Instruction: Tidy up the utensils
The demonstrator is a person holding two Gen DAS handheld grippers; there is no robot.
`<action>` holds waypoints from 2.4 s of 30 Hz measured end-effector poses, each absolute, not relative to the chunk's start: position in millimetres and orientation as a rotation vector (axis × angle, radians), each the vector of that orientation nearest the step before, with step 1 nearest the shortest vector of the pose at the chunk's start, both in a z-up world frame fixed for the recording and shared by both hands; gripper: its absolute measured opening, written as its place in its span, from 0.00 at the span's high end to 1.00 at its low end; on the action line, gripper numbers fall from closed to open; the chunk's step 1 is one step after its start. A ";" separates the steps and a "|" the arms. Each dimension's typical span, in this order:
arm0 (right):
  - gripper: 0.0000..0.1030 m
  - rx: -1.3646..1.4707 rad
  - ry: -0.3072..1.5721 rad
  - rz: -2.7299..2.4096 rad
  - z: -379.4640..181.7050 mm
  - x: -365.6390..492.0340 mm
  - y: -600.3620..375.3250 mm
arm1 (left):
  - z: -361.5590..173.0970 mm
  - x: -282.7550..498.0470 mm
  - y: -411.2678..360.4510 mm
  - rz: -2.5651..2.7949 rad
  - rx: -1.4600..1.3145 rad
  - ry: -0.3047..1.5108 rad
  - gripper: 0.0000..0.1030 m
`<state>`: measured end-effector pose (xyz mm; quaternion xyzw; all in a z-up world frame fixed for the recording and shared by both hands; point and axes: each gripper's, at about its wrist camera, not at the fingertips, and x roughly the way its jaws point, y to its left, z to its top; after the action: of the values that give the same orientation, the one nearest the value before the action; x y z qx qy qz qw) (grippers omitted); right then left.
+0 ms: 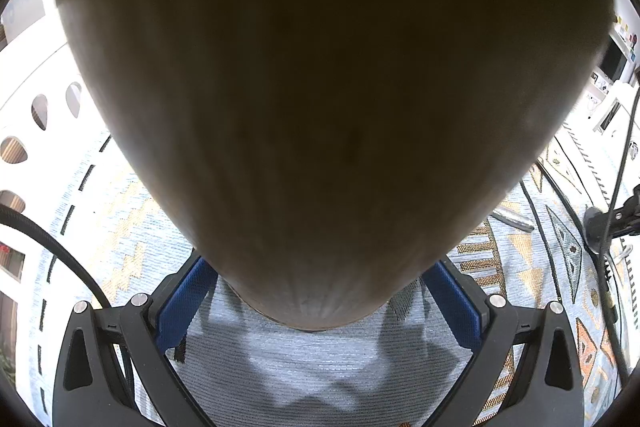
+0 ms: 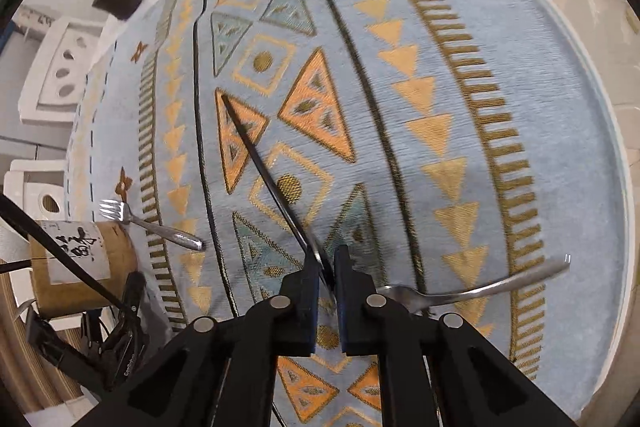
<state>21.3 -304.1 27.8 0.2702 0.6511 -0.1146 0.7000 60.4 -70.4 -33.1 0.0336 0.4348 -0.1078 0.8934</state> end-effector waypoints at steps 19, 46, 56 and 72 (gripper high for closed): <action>0.97 0.497 1.169 -0.125 80.5 4.3 -268.6 | -33.1 60.4 -70.8 -0.223 0.070 0.902 0.01; 0.97 0.214 0.459 0.080 319.2 57.8 -140.4 | -33.1 60.3 -71.3 -0.223 0.070 0.902 0.01; 0.97 -0.002 0.508 0.046 250.3 59.5 -86.2 | -33.0 60.2 -71.5 -0.222 0.070 0.902 0.01; 0.69 0.004 0.555 0.016 254.8 40.5 -102.8 | -32.6 59.3 -71.9 -0.223 0.071 0.902 0.01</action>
<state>40.5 -102.8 254.8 0.0017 0.2739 0.0079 0.9617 59.3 -71.9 -32.6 0.0343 0.4349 -0.1073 0.8934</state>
